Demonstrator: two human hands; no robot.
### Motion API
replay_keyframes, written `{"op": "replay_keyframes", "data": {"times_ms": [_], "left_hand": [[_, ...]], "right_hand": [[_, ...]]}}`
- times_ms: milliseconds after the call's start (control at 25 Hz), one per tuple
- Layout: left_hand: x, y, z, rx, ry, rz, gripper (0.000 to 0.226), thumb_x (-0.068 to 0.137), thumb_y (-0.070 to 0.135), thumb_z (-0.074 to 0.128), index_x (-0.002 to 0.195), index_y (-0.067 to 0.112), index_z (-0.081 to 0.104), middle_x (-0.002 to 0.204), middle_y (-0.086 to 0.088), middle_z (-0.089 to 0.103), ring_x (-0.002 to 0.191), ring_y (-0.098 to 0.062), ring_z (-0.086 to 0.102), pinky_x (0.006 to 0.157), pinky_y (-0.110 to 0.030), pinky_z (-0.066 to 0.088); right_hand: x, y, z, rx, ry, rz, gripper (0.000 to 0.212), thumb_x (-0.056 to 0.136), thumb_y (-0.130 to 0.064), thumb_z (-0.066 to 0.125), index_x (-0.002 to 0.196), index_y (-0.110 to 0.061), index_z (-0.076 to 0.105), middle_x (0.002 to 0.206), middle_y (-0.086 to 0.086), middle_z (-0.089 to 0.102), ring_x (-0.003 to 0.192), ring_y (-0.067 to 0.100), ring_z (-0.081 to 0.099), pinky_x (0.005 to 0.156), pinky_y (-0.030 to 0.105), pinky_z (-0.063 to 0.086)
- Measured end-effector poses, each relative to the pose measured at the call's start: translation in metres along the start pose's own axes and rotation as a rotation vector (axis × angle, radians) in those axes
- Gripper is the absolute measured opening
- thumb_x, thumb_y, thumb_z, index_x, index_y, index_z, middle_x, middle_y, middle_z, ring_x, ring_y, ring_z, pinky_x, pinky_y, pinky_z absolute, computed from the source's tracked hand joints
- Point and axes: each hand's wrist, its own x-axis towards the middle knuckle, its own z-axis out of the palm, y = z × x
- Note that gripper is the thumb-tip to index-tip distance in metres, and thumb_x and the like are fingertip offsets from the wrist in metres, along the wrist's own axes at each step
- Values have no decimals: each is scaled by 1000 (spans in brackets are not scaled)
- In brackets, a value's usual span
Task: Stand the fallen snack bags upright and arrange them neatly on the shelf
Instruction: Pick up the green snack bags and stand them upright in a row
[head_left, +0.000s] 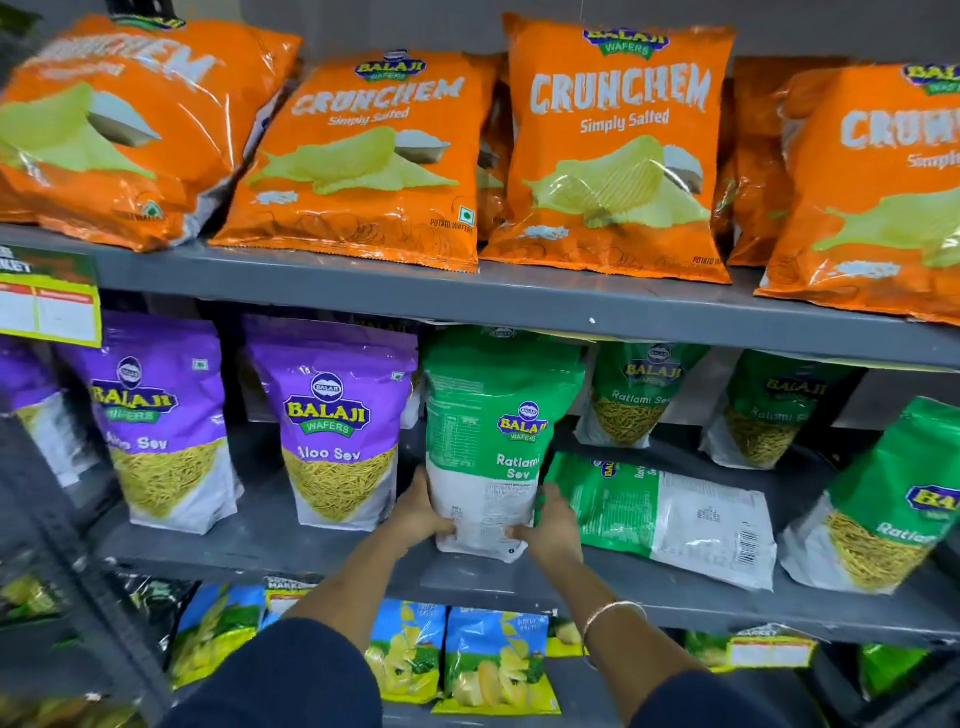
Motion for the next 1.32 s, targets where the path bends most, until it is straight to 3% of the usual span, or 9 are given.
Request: {"op": "replay_keyframes", "data": {"times_ms": [200, 360, 480, 600, 760, 960, 1120, 1240, 1320], "left_hand": [[-9, 7, -15, 9, -109, -40, 38, 76, -12, 60, 106, 7, 45, 72, -2, 57, 65, -11, 55, 47, -12, 48], [-11, 15, 0, 38, -53, 50, 78, 64, 6, 78, 132, 7, 41, 121, -12, 62, 114, -26, 57, 94, -30, 47], [-12, 32, 7, 46, -47, 53, 66, 69, 11, 69, 131, 9, 46, 124, -12, 61, 108, -24, 58, 87, -31, 46], [-8, 37, 2, 99, -48, 39, 38, 76, 6, 58, 114, 5, 62, 109, -18, 68, 90, -21, 60, 82, -35, 53], [-6, 26, -4, 57, -40, 19, 16, 78, -6, 59, 87, 6, 66, 77, -9, 66, 63, -10, 66, 57, -12, 51], [-9, 36, 3, 55, 9, 124, 81, 65, 8, 77, 135, 10, 36, 124, -5, 56, 117, -18, 52, 90, -24, 39], [-5, 54, 1, 36, -70, 105, 84, 66, -1, 72, 136, 13, 30, 124, -12, 58, 110, -27, 57, 81, -24, 46], [0, 57, -8, 57, -153, 97, 76, 69, -15, 59, 131, 20, 31, 94, -13, 58, 78, -25, 56, 61, -25, 53], [5, 57, -16, 24, -122, 100, 68, 68, -15, 63, 125, 11, 39, 97, -12, 57, 92, -25, 55, 82, -37, 53]], "right_hand": [[-3, -6, -4, 36, 84, 76, 28, 80, -4, 58, 106, 1, 50, 108, 25, 65, 92, 34, 65, 75, 34, 52], [-15, -2, -1, 71, -232, -19, 60, 70, 0, 76, 117, 1, 40, 107, 5, 48, 89, 15, 46, 58, 1, 40], [-23, -4, 17, 61, -162, 31, 82, 64, -19, 84, 123, 3, 31, 113, 7, 34, 114, 22, 41, 99, 24, 40], [-19, -12, 30, 106, -17, 136, 94, 62, -35, 82, 127, 6, 27, 133, 18, 32, 129, 32, 32, 109, 36, 31], [-18, -16, 32, -57, 48, 82, 97, 59, -47, 79, 127, 4, 32, 130, 18, 35, 126, 33, 32, 109, 37, 27], [-7, 2, 12, 104, -65, -18, 64, 72, -11, 71, 124, -5, 35, 125, 16, 54, 115, 31, 52, 83, 31, 42], [1, 4, 8, -38, -89, -96, 79, 63, -26, 81, 126, -4, 38, 125, 14, 41, 122, 28, 38, 101, 33, 35], [0, -2, 7, 100, -95, -86, 87, 57, -26, 87, 124, -5, 36, 123, 13, 48, 122, 27, 45, 102, 33, 38], [2, -4, -6, 176, -125, -74, 79, 63, -15, 84, 122, -6, 33, 120, 14, 55, 121, 31, 52, 95, 33, 42]]}}
